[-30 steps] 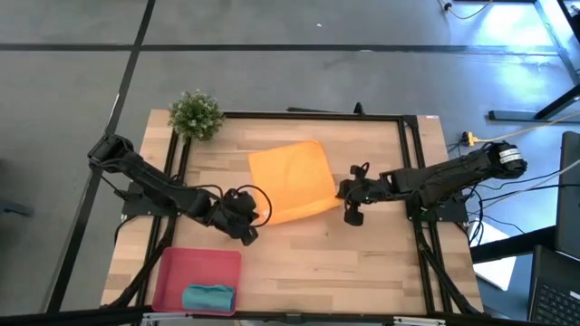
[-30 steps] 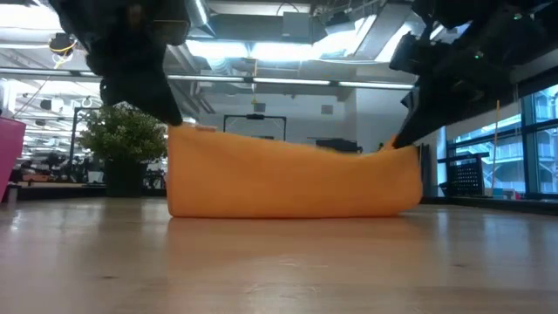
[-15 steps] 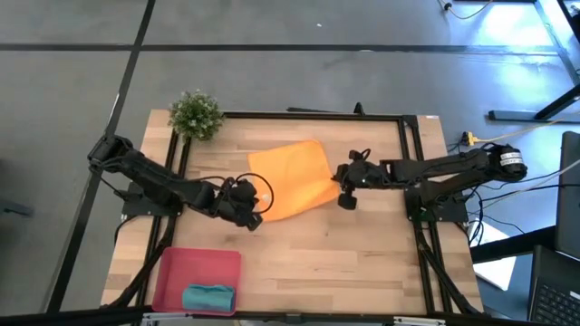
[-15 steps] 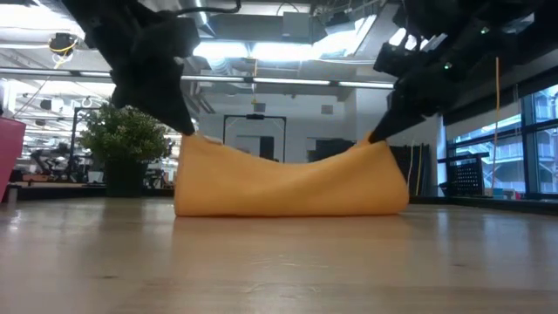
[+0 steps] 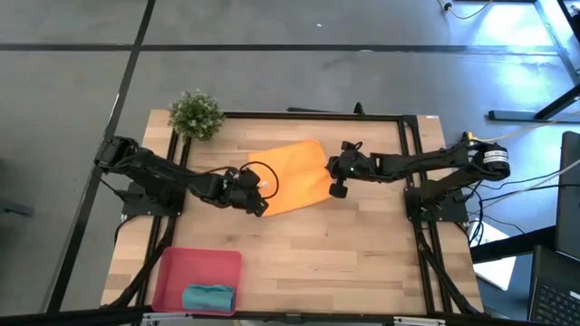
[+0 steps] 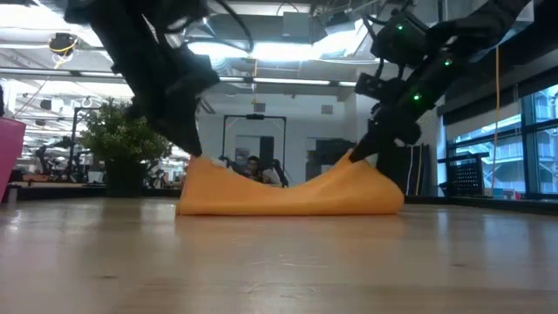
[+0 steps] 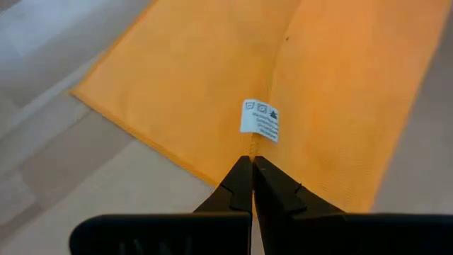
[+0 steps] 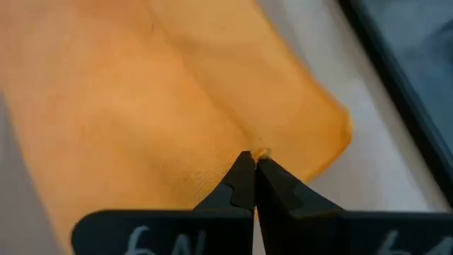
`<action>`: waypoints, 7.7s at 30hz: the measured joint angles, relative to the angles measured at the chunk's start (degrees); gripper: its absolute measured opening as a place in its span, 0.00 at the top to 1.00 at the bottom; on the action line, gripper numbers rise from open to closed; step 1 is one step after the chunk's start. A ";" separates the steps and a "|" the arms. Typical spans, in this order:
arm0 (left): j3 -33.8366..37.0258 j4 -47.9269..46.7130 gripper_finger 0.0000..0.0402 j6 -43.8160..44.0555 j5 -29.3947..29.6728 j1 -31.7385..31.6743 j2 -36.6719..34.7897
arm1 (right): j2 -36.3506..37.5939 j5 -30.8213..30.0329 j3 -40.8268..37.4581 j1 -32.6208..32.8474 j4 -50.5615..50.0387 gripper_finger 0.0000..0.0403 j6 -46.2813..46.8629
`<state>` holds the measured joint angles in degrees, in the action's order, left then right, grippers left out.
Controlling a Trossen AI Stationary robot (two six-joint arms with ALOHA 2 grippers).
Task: Roll microfiber towels into tight, uniform cylinder then place into a basket
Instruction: Fold the orange microfiber towel
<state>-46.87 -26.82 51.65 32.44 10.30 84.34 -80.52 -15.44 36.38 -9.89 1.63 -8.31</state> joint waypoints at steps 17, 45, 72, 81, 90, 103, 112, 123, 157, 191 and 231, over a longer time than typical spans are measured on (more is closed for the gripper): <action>0.00 -0.10 1.00 -0.87 7.77 -7.19 1.54 | -7.72 2.38 0.00 -13.42 15.03 0.99 -7.44; 0.02 0.48 1.00 -0.78 7.94 -18.25 7.05 | -12.80 8.66 0.04 -17.47 24.42 0.97 -8.51; 0.02 1.21 0.86 -4.22 2.51 -23.43 8.06 | -12.73 8.41 1.56 -16.11 23.38 0.53 -8.31; -0.87 1.13 0.78 -6.88 2.55 -24.71 7.53 | -12.47 10.01 7.83 -13.09 9.06 0.49 -8.26; -2.06 12.27 0.78 -23.00 -12.69 -23.43 11.35 | -12.49 25.38 7.90 -7.25 -3.79 0.49 -2.43; -2.22 13.13 0.78 -21.09 -14.54 -20.74 17.17 | -16.94 19.53 7.19 -7.72 -3.80 0.49 0.71; -2.19 12.99 0.78 -15.69 -17.01 -14.35 17.24 | -20.54 14.01 7.48 -10.32 0.75 0.49 0.79; -1.95 19.06 0.78 -9.74 -17.75 -8.14 17.45 | -20.89 8.87 7.10 -14.20 6.86 0.49 0.29; -4.50 3.69 0.78 -6.81 -13.87 -6.88 14.97 | -20.46 20.41 7.17 -0.65 7.64 0.49 4.68; -4.48 14.77 0.78 -11.70 -9.27 -0.02 8.02 | -8.51 16.40 7.32 3.34 -3.82 0.49 -10.32; -4.52 13.42 0.78 -16.28 -5.63 4.51 3.33 | -18.32 6.56 7.28 20.24 -2.54 0.63 -14.06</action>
<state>-51.40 -13.40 35.38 26.81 14.81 87.68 -98.84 -8.88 43.66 10.35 -0.92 -22.37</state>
